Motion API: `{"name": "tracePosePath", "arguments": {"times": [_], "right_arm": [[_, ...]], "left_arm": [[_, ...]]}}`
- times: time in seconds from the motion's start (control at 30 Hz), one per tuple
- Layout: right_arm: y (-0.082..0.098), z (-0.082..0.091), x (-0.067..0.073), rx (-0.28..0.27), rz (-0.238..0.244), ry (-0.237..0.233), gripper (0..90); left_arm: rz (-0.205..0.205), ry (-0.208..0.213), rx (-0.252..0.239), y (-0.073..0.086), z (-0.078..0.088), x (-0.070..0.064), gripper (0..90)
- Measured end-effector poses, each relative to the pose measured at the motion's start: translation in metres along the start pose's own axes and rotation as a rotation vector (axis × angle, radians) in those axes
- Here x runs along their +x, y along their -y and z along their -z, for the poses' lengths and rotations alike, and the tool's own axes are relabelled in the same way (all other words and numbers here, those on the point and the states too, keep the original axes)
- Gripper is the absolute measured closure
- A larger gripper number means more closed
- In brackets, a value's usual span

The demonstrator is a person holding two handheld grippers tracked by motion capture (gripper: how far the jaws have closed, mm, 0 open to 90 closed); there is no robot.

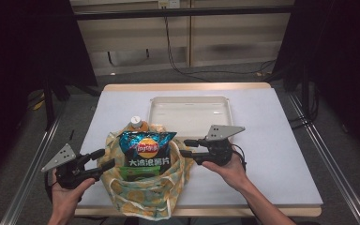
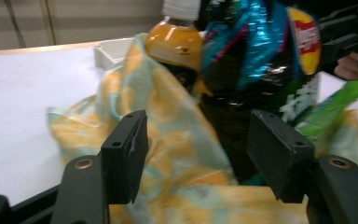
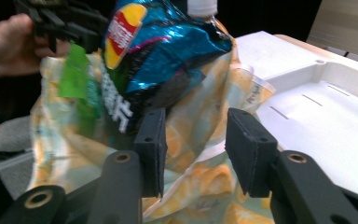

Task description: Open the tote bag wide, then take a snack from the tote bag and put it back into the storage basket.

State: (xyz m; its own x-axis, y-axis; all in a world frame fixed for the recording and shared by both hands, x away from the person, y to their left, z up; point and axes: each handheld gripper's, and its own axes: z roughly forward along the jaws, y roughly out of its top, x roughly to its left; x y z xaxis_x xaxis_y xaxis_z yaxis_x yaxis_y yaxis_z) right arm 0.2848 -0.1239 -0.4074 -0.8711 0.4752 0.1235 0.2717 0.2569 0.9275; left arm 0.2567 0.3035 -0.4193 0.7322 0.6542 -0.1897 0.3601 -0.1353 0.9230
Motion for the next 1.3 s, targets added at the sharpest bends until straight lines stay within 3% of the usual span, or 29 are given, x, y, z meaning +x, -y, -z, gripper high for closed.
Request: {"name": "tracePosePath", "arguments": {"times": [0.1,0.23,0.37,0.43,0.47,0.57,0.63,0.67,0.8,0.87,0.97,1.17,1.2,1.3], "right_arm": [[0.001,0.005,0.004,-0.022,0.0,-0.018,60.8],[0.0,0.005,0.009,-0.029,-0.012,-0.055,61.9],[-0.003,0.001,0.02,-0.016,0.016,-0.075,65.8],[-0.003,-0.001,0.025,-0.022,0.016,-0.093,68.6],[-0.004,-0.003,0.028,-0.019,0.024,-0.102,69.1],[-0.005,-0.009,0.037,-0.015,0.035,-0.126,69.9],[-0.007,-0.013,0.041,-0.009,0.05,-0.14,69.6],[-0.007,-0.016,0.041,-0.006,0.05,-0.152,69.3],[-0.005,-0.027,0.043,0.014,0.048,-0.193,66.0],[-0.004,-0.033,0.049,0.025,0.071,-0.227,66.1],[-0.006,-0.041,0.057,0.042,0.097,-0.21,63.5],[-0.011,-0.051,0.052,0.012,0.046,-0.212,67.0],[-0.011,-0.053,0.053,0.021,0.043,-0.218,68.7],[-0.009,-0.059,0.058,0.052,0.041,-0.222,69.1]], "left_arm": [[-0.004,-0.005,-0.008,0.003,0.0,-0.004,35.5],[-0.021,-0.001,0.02,0.007,-0.008,-0.009,35.3],[-0.027,0.024,0.028,0.012,-0.006,-0.009,39.4],[-0.025,0.013,0.029,0.014,-0.003,-0.009,39.4],[-0.026,0.029,0.028,0.015,-0.003,-0.009,39.4],[-0.036,0.023,0.046,0.018,-0.001,-0.012,38.7],[-0.037,0.012,0.058,0.018,-0.001,-0.014,38.7],[-0.034,0.027,0.056,0.018,-0.001,-0.013,38.7],[-0.027,0.023,0.071,0.019,-0.005,-0.011,37.3],[-0.027,0.042,0.077,0.019,-0.007,-0.01,37.3],[-0.026,0.038,0.085,0.02,-0.008,-0.01,37.3],[-0.026,0.049,0.087,0.02,-0.01,-0.008,36.6],[-0.027,0.038,0.094,0.02,-0.01,-0.008,36.5],[-0.026,0.058,0.089,0.02,-0.013,-0.006,36.1]]}}
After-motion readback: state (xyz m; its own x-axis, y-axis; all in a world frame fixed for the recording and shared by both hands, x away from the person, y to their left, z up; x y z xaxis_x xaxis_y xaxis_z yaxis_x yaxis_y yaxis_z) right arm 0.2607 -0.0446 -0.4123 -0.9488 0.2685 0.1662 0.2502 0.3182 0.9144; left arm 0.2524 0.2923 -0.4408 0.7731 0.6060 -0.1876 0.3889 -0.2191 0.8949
